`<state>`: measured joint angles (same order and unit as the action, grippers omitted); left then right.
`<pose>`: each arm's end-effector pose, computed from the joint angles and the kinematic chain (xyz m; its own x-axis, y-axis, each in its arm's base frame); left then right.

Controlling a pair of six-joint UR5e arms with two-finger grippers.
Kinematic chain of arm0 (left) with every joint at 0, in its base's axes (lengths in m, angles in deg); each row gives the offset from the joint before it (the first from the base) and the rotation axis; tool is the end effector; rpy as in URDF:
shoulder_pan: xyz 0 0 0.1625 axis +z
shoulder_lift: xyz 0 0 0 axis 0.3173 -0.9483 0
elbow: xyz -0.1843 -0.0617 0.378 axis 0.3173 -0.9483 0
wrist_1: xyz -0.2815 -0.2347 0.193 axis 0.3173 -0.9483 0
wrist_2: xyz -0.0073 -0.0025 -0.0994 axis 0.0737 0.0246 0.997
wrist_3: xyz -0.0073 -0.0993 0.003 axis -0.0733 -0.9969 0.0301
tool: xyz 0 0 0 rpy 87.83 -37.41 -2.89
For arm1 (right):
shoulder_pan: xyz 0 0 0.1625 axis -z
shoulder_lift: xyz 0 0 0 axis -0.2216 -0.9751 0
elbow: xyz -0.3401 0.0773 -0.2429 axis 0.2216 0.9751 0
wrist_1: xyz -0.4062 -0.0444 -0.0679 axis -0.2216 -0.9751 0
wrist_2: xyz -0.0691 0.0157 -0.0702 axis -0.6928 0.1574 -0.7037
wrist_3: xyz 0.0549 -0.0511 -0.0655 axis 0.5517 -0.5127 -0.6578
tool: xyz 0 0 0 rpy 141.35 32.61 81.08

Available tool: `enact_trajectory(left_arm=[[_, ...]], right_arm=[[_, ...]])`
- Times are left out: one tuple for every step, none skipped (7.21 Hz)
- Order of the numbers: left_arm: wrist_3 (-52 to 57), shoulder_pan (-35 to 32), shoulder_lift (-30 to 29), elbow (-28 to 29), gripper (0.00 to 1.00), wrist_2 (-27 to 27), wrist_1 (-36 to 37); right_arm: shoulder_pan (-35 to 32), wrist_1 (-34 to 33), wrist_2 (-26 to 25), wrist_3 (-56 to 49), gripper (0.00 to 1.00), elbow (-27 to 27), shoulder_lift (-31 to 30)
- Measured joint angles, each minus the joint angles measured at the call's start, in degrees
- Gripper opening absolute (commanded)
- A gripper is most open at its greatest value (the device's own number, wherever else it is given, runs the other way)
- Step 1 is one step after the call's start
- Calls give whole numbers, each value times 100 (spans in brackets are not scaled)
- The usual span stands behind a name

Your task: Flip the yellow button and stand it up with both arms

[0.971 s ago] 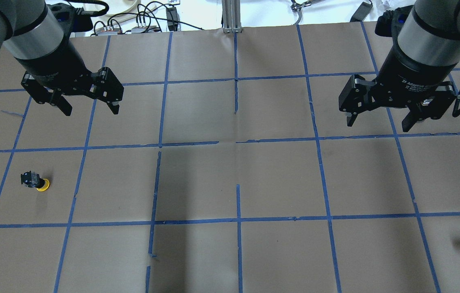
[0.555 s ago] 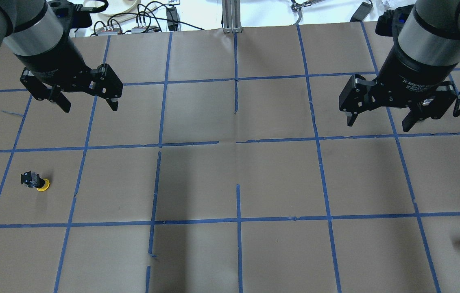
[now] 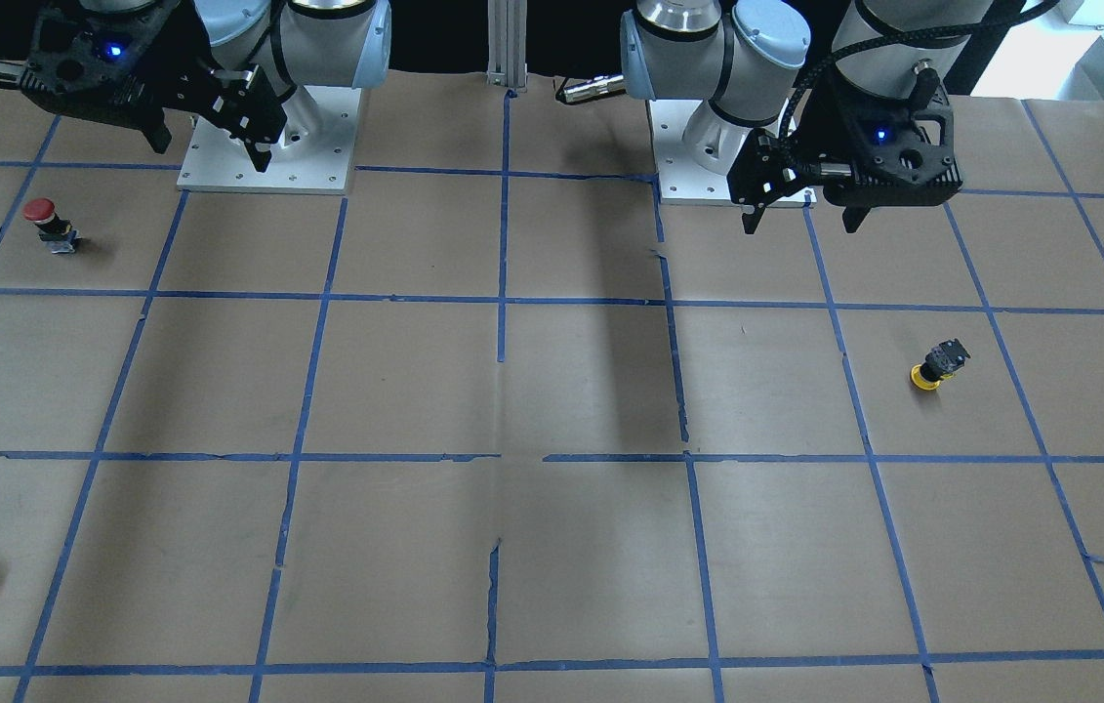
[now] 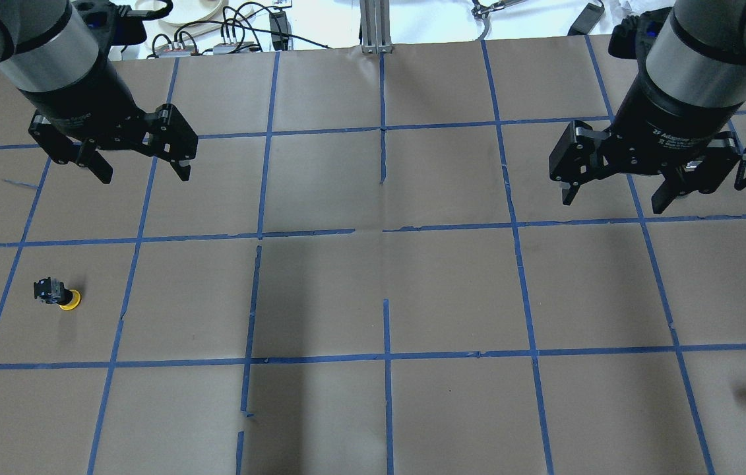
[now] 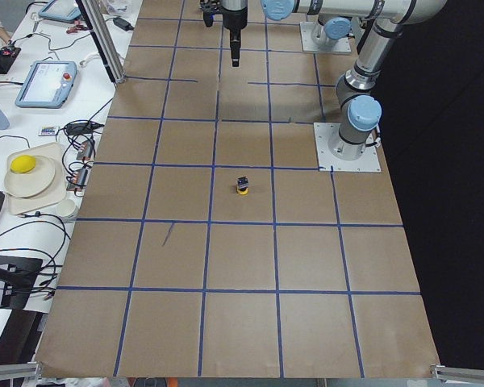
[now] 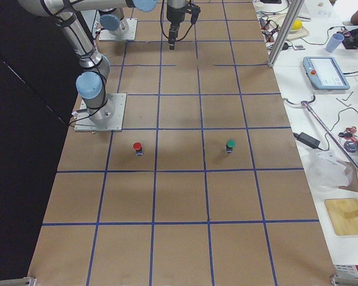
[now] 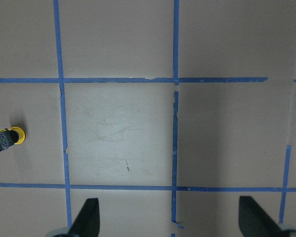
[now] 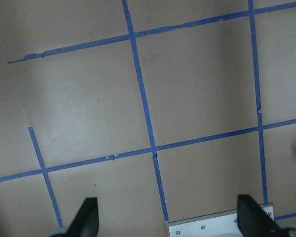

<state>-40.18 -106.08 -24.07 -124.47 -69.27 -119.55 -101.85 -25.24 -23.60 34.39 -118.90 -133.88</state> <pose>-0.1101 -0.4689 0.4966 -0.9993 -0.0170 -0.0345 -0.0185 0.9988 0.0454 0.1240 -0.4178 0.5094 -0.9829 0.1802 0.0373 0.1825 0.9805 0.0734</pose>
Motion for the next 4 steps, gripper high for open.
enact_trajectory(left_arm=[[312, 139, 20, -75, 100, -9, -53], [963, 434, 23, -147, 100, -29, -59], [1774, 869, 16, -218, 100, -63, -51], [2557, 1283, -25, -282, 99, -163, -23]], right_arm=[[7, 15, -33, 12, 100, -1, 2], [9, 25, -54, 18, 100, -9, 7], [6, 28, -62, 23, 100, -17, 12], [4, 32, -63, 24, 100, -24, 11]])
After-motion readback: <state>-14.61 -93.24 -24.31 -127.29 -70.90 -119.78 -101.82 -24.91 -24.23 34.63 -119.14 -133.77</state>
